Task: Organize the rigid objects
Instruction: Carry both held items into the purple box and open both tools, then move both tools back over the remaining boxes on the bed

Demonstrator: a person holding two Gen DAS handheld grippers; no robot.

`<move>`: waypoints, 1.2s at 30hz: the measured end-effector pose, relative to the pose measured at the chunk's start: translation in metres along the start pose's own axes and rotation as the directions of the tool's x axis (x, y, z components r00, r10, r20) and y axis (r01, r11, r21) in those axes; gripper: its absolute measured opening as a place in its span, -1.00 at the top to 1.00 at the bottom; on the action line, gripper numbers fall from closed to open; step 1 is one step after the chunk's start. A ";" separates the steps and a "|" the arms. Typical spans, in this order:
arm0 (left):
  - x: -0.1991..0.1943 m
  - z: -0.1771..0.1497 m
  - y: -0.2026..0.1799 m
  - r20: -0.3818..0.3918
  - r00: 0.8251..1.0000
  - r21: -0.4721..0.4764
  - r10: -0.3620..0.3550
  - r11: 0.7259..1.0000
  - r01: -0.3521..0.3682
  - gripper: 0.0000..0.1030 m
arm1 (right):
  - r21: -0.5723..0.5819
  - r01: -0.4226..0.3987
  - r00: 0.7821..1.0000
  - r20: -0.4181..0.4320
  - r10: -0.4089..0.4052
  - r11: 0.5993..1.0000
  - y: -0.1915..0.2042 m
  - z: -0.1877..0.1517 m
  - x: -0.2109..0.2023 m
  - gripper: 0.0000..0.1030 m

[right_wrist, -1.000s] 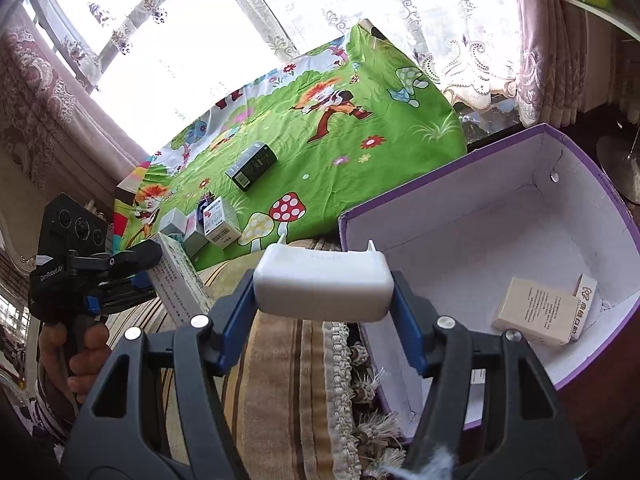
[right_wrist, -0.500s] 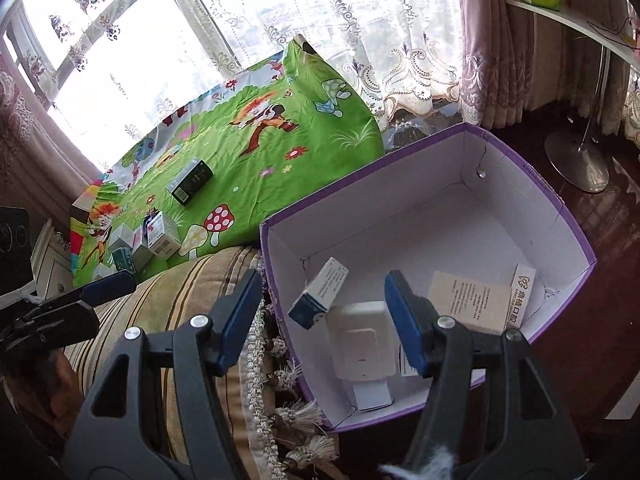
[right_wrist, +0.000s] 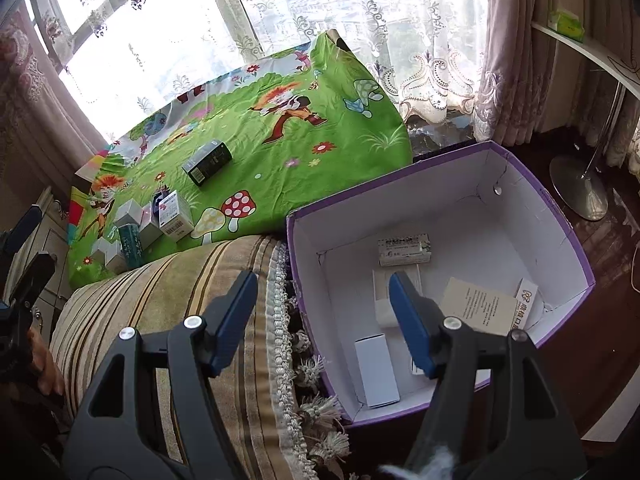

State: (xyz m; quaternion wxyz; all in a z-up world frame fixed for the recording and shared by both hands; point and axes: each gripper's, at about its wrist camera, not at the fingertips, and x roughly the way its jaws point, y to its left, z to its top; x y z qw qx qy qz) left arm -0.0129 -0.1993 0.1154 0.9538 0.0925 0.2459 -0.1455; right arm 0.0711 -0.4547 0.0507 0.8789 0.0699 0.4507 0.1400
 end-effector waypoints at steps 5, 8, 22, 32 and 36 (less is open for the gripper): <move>-0.011 -0.015 0.041 -0.046 0.998 -0.127 0.039 0.991 -0.044 -0.72 | -0.049 -0.012 1.000 -0.019 0.011 0.999 0.020 0.004 0.005 -0.40; -0.015 -0.025 0.070 -0.079 0.991 -0.191 0.106 0.974 -0.120 -0.72 | -0.073 -0.018 1.000 -0.027 0.016 0.997 0.033 0.009 0.007 -0.40; -0.029 -0.083 0.205 -0.280 0.923 -0.432 0.265 0.824 -0.368 -0.71 | -0.221 -0.050 0.995 -0.095 0.030 0.974 0.107 0.052 0.033 -0.49; -0.030 -0.118 0.241 -0.425 0.891 -0.567 0.163 0.719 -0.402 -0.71 | -0.281 -0.047 0.991 -0.131 0.010 0.959 0.150 0.086 0.065 -0.63; -0.022 -0.117 0.247 -0.451 0.880 -0.554 0.151 0.726 -0.408 -0.71 | -0.280 -0.048 0.987 -0.160 0.003 0.959 0.161 0.092 0.087 -0.64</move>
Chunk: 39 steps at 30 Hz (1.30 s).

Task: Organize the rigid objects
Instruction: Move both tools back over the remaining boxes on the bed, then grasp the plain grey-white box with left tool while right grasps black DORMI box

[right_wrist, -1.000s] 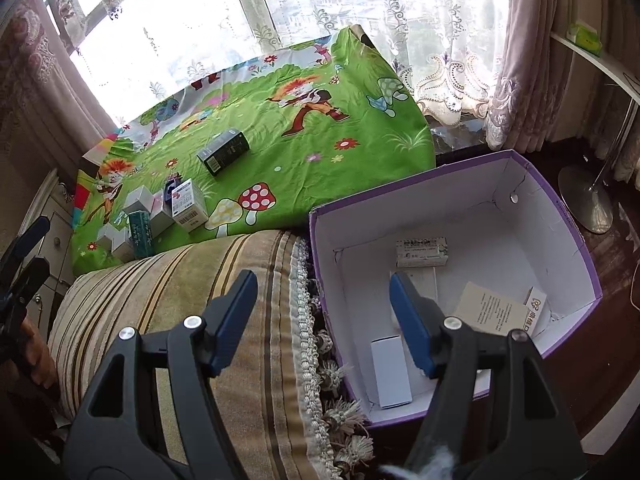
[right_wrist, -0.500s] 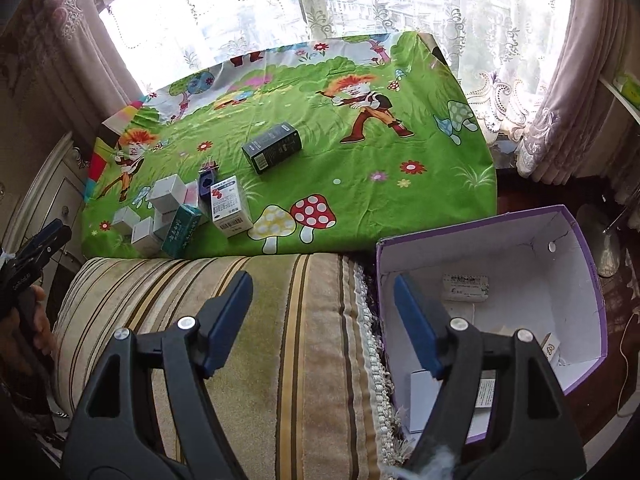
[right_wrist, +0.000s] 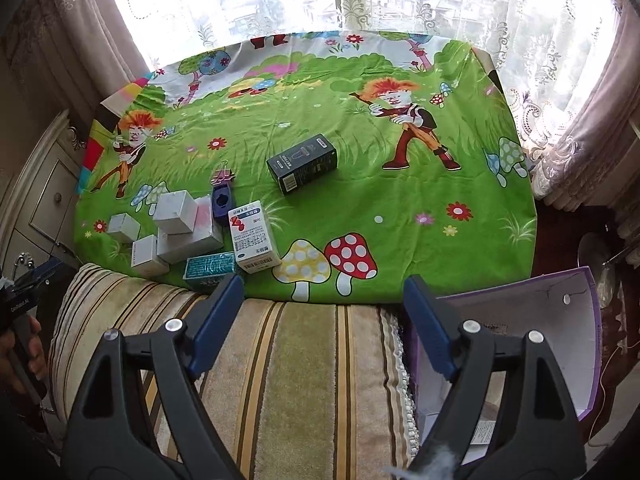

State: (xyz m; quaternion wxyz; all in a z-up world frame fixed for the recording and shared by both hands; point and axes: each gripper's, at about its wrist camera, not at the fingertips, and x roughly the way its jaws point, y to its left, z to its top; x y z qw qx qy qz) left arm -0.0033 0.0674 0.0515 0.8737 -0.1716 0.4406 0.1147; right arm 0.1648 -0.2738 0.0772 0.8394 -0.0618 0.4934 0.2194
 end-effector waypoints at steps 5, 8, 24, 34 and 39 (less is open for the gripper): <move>0.022 0.022 0.001 -0.029 0.999 0.000 0.023 1.000 -0.023 -0.71 | 0.033 0.008 1.000 -0.014 -0.008 0.999 0.003 0.018 0.022 -0.68; 0.041 0.037 0.000 -0.043 0.998 -0.014 0.047 0.999 -0.048 -0.71 | 0.090 0.003 1.000 -0.005 -0.002 0.996 -0.002 0.032 0.034 -0.73; 0.124 0.055 0.005 -0.147 0.978 -0.011 0.151 0.988 -0.154 -0.41 | 0.297 -0.008 0.997 -0.070 0.031 0.955 0.000 0.098 0.137 -0.78; 0.134 0.048 0.007 -0.156 0.981 -0.026 0.114 0.992 -0.120 0.10 | -0.295 -0.010 1.000 0.000 0.010 0.955 0.042 0.111 0.152 -0.86; 0.134 0.047 0.008 -0.150 0.983 -0.034 0.106 0.993 -0.112 0.10 | -0.388 -0.051 0.999 -0.020 0.047 0.920 0.039 0.112 0.169 -0.91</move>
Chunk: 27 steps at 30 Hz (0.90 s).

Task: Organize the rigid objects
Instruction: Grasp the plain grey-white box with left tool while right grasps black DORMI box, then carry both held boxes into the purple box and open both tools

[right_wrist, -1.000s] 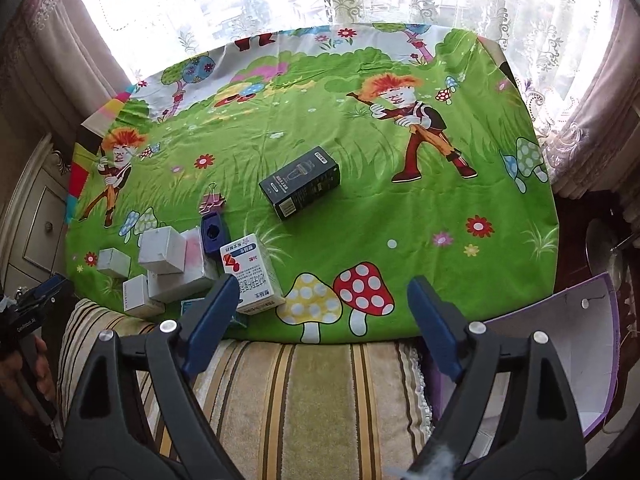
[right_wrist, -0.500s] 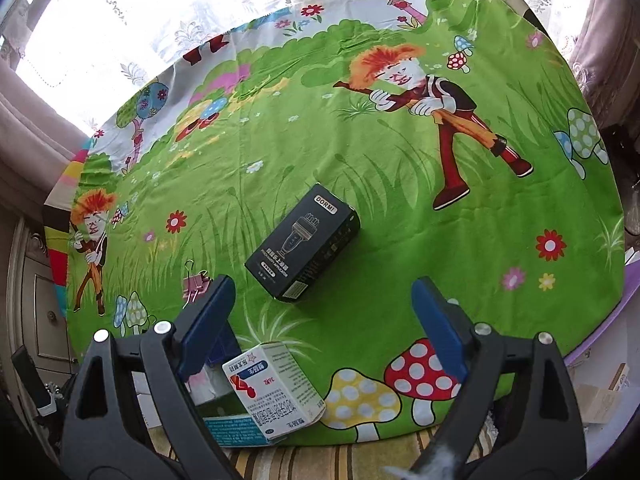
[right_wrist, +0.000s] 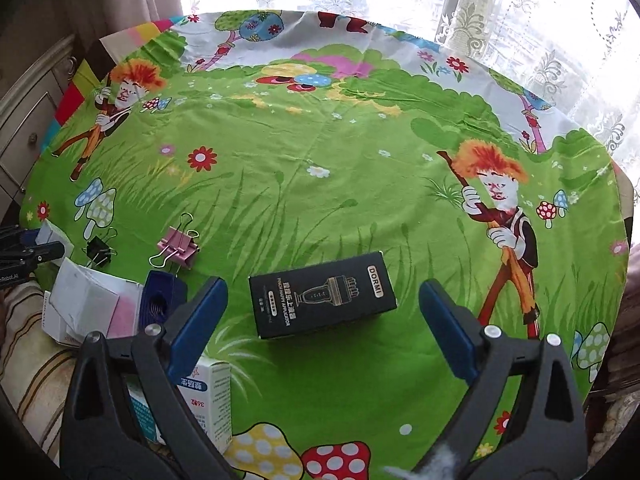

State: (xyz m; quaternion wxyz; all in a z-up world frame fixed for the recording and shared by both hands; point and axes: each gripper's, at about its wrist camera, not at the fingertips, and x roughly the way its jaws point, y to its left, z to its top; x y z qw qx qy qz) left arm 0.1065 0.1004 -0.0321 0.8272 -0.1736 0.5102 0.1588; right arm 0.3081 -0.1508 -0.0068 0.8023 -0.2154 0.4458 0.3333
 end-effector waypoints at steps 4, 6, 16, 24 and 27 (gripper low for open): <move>0.000 0.000 0.001 0.001 1.000 -0.003 -0.004 1.000 0.004 0.10 | -0.041 -0.018 0.999 -0.032 0.017 0.999 -0.002 -0.001 0.016 -0.91; 0.001 0.000 0.001 -0.001 1.000 -0.005 -0.008 1.000 0.008 0.09 | -0.043 -0.031 0.999 -0.045 0.029 0.999 -0.004 -0.002 0.022 -0.91; 0.001 -0.001 0.001 0.011 1.000 -0.008 -0.011 1.000 0.011 0.09 | 0.068 -0.002 0.998 -0.055 0.005 0.998 -0.014 -0.011 0.028 -0.69; -0.018 -0.006 -0.001 0.075 0.997 -0.002 0.007 1.000 -0.007 0.09 | 0.185 0.044 0.998 0.041 -0.053 0.982 -0.011 -0.030 -0.027 -0.69; -0.037 -0.009 -0.002 0.124 0.992 -0.009 0.011 1.000 -0.010 0.09 | 0.202 0.056 0.996 0.062 -0.070 0.978 -0.004 -0.044 -0.051 -0.69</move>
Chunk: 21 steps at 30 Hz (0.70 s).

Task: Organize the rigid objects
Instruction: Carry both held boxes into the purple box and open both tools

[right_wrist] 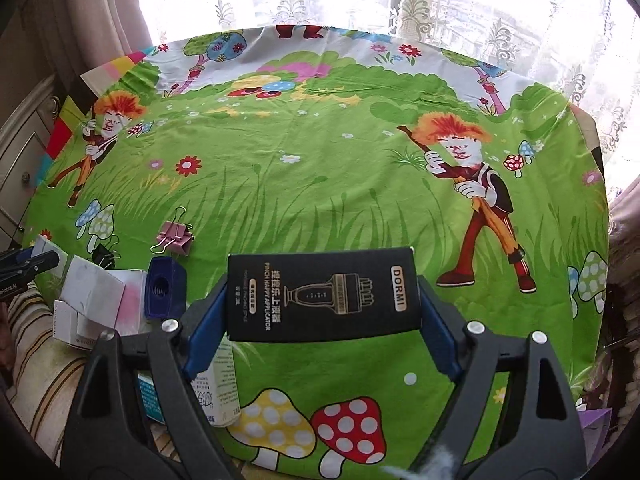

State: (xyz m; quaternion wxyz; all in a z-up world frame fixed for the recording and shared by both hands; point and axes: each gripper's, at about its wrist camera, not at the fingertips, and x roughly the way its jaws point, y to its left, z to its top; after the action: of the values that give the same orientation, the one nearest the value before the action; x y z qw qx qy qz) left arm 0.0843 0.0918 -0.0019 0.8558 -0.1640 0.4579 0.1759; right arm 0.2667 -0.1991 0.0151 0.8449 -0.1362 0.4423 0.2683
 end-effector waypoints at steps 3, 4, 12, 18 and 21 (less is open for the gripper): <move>-0.023 -0.007 -0.002 0.035 0.999 -0.009 -0.017 1.000 0.017 0.09 | -0.001 0.014 1.000 0.015 -0.014 1.000 0.009 -0.021 -0.027 -0.69; -0.031 -0.011 -0.003 0.045 0.999 -0.012 -0.026 1.000 0.027 0.09 | -0.001 0.017 1.000 0.020 -0.016 1.000 0.012 -0.028 -0.036 -0.69; -0.088 -0.048 -0.017 0.101 0.986 -0.002 -0.130 0.991 0.131 0.09 | 0.039 0.033 0.999 0.018 -0.033 0.999 0.029 -0.086 -0.092 -0.69; -0.113 -0.070 -0.036 0.123 0.973 0.041 -0.197 0.980 0.194 0.09 | 0.104 0.034 0.999 0.036 -0.038 0.994 0.030 -0.115 -0.129 -0.69; -0.123 -0.080 -0.050 0.128 0.962 0.080 -0.240 0.970 0.232 0.09 | 0.097 0.060 0.997 0.035 -0.063 0.993 0.034 -0.129 -0.140 -0.69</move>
State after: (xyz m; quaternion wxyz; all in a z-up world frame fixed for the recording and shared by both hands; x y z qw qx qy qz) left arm -0.0148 -0.0066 0.0650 0.9049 -0.1775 0.3806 0.0688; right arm 0.0953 -0.2782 0.0560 0.8667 -0.1037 0.4340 0.2230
